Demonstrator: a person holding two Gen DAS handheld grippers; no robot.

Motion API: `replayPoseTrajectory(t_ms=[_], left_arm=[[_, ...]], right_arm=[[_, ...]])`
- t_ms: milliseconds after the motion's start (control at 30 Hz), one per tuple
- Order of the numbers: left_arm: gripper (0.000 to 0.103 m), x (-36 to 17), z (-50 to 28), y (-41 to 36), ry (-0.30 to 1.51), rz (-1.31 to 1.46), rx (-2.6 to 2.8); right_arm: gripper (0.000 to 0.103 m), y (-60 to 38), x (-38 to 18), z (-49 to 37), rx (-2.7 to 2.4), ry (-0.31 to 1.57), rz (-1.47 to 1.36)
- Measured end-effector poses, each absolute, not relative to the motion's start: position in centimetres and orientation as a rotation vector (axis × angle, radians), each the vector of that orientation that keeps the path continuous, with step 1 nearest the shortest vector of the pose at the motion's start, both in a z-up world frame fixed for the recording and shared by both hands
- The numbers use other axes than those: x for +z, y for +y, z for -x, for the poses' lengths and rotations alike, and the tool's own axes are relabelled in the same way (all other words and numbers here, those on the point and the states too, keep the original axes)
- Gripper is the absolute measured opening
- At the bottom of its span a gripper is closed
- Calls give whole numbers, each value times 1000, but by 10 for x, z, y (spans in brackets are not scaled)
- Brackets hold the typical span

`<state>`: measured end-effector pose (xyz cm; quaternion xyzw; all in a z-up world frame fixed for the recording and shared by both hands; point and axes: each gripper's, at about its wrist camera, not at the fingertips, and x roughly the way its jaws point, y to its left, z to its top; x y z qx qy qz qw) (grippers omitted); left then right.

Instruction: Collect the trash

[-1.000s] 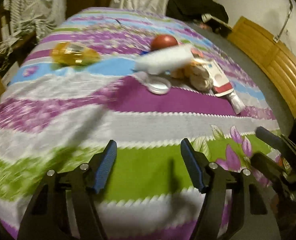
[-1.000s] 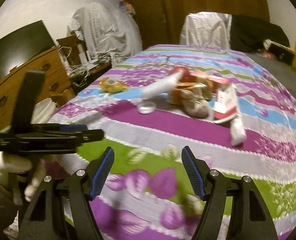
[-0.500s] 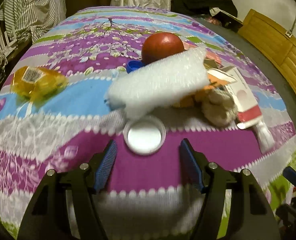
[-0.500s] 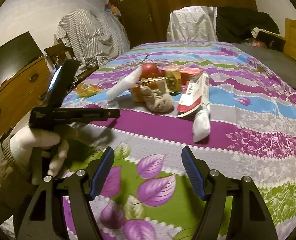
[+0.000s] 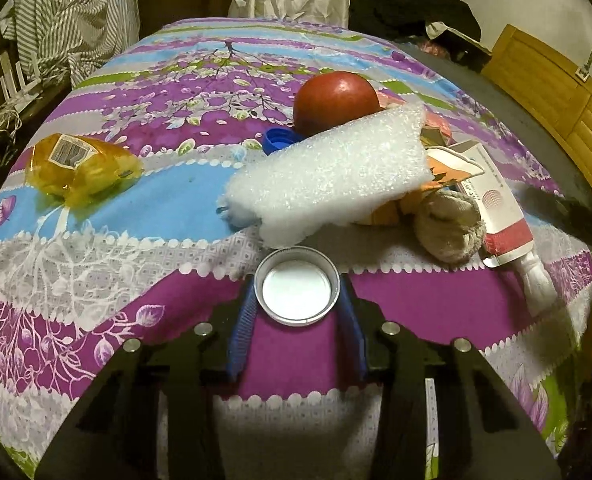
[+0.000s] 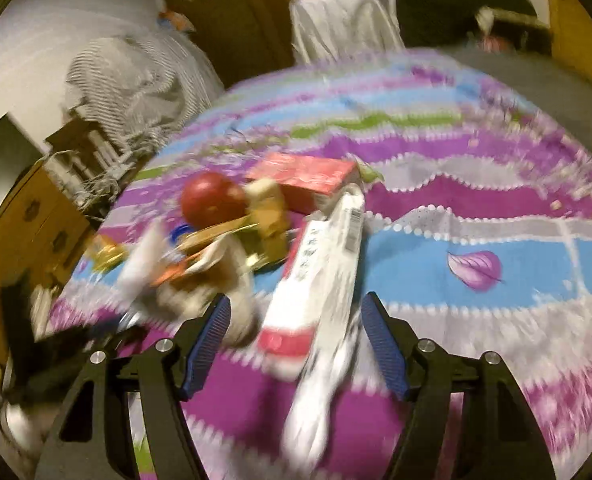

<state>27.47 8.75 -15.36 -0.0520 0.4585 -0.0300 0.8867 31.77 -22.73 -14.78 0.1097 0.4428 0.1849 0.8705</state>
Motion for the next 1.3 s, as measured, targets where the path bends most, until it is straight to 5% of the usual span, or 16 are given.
replayPoseTrajectory(t_ms=[100,167,233,567,767,1300], left_arm=[[38,-154,-276,88,955,107,-66],[38,-155,-278,87,954,103,-66],[38,-155,-278,88,951,101,-64],[38,-135,-258,90,848,112,-44],[38,-111,-219,92,781,133,-58],[38,-9,-106,56,479,84,-57]], right_arm=[[68,-219,-163,-351,385,994,-225],[55,-212,-171,-365,384,1029,-207],[23,-206,-177,-371,381,1044,-173],[20,-197,-97,-305,361,712,-96],[20,-208,-72,-256,482,667,-245],[20,-187,-2,-57,290,337,7]])
